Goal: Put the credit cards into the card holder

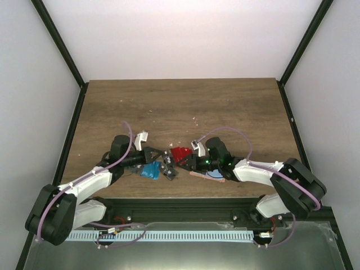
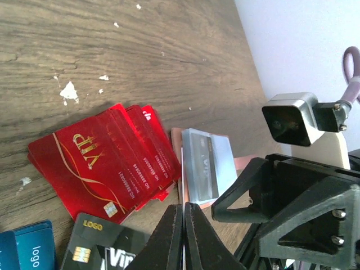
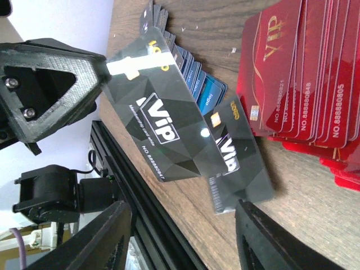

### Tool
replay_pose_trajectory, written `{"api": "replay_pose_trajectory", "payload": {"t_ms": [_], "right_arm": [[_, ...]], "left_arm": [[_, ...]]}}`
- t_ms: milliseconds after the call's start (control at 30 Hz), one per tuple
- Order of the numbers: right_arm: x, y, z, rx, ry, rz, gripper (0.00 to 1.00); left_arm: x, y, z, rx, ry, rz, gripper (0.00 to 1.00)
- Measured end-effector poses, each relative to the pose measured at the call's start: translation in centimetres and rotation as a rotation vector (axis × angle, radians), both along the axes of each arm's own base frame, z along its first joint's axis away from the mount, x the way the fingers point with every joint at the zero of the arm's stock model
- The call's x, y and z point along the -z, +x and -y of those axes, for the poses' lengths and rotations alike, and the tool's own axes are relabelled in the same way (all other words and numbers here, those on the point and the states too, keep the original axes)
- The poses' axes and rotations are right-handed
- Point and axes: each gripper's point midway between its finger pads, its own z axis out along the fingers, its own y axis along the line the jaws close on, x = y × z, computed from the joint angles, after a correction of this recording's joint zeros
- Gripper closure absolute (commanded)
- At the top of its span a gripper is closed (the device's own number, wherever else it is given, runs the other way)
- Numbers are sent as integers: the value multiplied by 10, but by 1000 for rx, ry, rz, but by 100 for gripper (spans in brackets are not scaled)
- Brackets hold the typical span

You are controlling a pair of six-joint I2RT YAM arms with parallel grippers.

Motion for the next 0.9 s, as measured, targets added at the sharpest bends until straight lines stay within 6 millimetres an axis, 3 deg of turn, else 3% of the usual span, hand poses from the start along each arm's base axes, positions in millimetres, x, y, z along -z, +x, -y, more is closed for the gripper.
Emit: {"api": "replay_pose_trajectory", "payload": {"t_ms": [167, 433, 733, 900], "right_arm": [[4, 1, 3, -6, -34, 31, 30], [-23, 1, 8, -41, -14, 162, 34], [-35, -9, 5, -104, 29, 191, 60], [-41, -15, 2, -131, 67, 196, 89]], "left_arm": [[6, -1, 2, 17, 2, -16, 96], [-10, -13, 13, 121, -68, 11, 96], [-35, -26, 29, 228, -176, 30, 96], [-45, -32, 39, 279, -205, 38, 96]]}}
